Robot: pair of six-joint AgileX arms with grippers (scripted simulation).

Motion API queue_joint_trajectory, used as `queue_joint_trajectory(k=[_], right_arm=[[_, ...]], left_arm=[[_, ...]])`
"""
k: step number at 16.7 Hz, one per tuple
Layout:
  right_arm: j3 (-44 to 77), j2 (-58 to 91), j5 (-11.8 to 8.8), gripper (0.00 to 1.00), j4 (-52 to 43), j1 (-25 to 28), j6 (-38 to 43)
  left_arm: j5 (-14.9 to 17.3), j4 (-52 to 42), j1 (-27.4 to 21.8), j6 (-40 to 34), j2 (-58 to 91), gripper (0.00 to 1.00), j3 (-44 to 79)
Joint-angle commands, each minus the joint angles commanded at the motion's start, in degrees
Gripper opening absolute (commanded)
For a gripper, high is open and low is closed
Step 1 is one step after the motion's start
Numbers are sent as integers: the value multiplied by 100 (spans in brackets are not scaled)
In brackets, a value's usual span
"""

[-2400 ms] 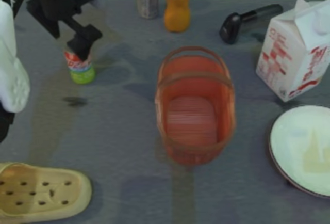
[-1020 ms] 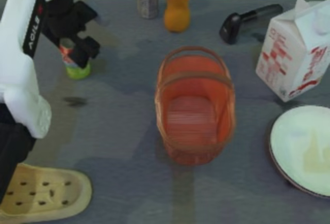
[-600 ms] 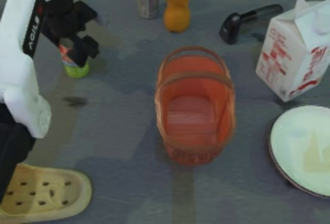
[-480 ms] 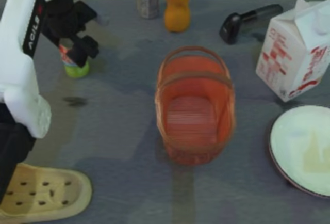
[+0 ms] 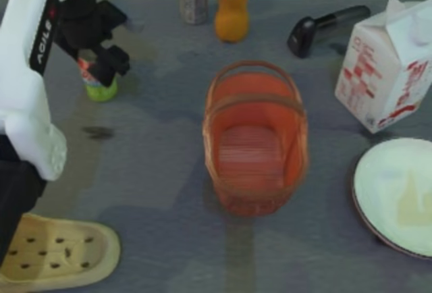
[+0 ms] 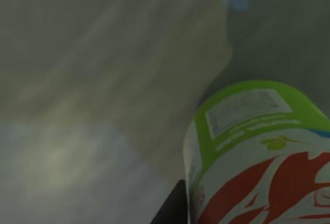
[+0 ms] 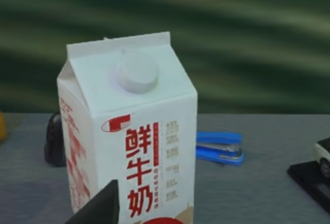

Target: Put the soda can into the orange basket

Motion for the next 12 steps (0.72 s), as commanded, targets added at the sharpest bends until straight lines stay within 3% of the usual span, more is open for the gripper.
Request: queue_joint_trajectory(k=[3, 6, 12], right_arm=[[0, 0, 0, 100, 0, 0, 0], [0, 0, 0, 100, 0, 0, 0], [0, 0, 0, 100, 0, 0, 0]], left_arm=[[239, 500, -48, -82, -264, 0, -294], [710, 1479, -107, -286, -738, 0, -936], [2127, 4294, -213, -1028, -1977, 0, -3155]])
